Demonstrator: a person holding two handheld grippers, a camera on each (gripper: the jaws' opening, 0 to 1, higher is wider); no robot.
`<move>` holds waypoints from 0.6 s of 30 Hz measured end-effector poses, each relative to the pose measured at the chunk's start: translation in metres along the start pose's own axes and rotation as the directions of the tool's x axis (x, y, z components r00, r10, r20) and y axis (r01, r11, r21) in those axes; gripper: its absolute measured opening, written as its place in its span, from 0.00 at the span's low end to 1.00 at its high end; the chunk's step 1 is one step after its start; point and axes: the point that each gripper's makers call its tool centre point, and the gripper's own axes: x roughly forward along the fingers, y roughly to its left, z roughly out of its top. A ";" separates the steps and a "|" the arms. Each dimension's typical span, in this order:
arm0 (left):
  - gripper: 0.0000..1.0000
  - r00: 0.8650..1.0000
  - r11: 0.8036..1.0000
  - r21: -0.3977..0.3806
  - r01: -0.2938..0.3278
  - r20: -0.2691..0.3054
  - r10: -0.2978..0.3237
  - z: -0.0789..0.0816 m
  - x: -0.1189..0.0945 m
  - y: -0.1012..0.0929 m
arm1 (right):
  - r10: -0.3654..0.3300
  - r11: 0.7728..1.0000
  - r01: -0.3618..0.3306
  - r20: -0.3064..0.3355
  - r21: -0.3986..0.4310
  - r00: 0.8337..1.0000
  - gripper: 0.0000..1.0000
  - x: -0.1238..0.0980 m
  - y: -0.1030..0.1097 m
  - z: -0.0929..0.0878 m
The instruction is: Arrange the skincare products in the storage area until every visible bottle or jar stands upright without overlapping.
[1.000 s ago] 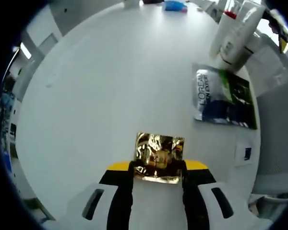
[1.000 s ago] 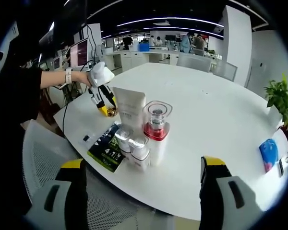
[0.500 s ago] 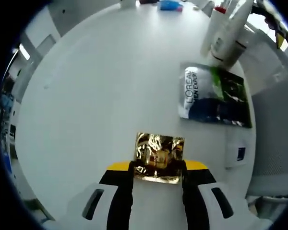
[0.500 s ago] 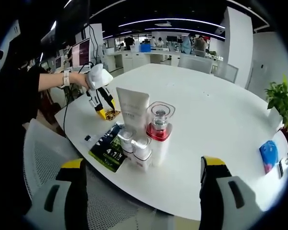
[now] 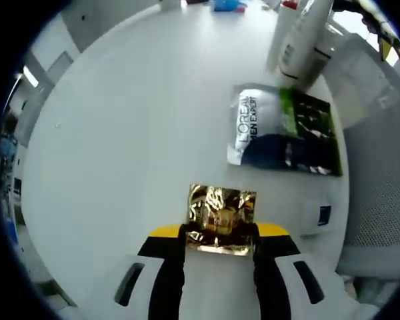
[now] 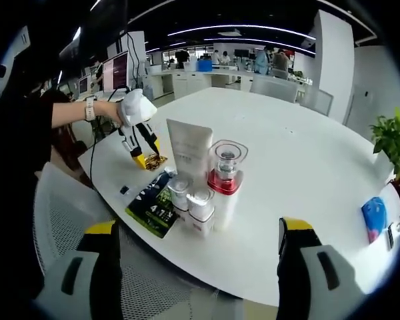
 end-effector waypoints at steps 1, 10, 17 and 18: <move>0.37 1.000 1.000 0.000 0.000 -0.001 0.000 0.000 0.000 -0.001 | 0.001 1.000 -0.001 0.000 -0.003 1.000 0.99 0.000 0.000 0.000; 0.37 1.000 1.000 -0.009 0.000 0.001 0.000 0.001 -0.001 -0.014 | -0.001 1.000 0.001 0.002 -0.005 1.000 0.99 -0.002 0.001 0.000; 0.37 1.000 1.000 -0.021 -0.005 0.014 0.005 0.001 0.000 -0.020 | 0.006 1.000 -0.006 0.005 -0.008 1.000 0.99 -0.002 0.004 -0.001; 0.37 1.000 1.000 -0.023 -0.005 0.015 0.005 0.001 0.000 -0.021 | 0.006 1.000 -0.006 0.004 -0.007 1.000 0.99 -0.001 0.004 -0.001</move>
